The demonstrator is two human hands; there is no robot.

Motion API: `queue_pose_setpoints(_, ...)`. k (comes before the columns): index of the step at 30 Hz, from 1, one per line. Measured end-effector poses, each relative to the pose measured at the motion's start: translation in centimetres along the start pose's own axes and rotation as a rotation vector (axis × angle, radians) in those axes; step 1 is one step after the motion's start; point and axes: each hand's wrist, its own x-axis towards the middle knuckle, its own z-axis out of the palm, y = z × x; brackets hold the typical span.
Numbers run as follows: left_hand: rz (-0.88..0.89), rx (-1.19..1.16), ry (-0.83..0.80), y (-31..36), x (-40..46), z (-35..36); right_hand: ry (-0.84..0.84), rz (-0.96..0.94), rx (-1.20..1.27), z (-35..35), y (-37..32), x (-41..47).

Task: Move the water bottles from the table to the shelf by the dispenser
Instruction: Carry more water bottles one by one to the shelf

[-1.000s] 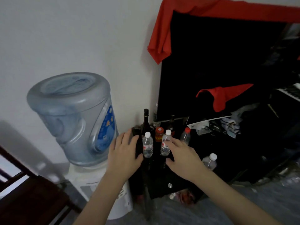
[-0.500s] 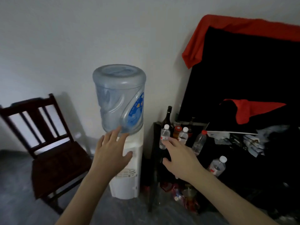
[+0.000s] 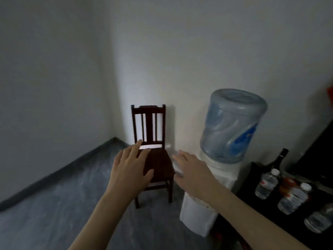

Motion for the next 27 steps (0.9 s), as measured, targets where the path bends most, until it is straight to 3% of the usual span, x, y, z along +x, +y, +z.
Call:
queue_pose_setpoints(8,-0.393,0.132,0.080,-16.6,-7.0,-7.3,-0.063,-0.408,0.016,2.2,-19.4,8.1)
queue_pose_setpoints(14,-0.619,0.226,0.130,-25.3,-12.7,-12.4,-0.066,-0.635,0.036,3.1,-32.7,10.6)
queue_pose_setpoints(27,-1.169,0.318,0.136,-31.2,-27.8,-18.1,-0.264,-1.153,0.071,9.3,-53.0,6.6)
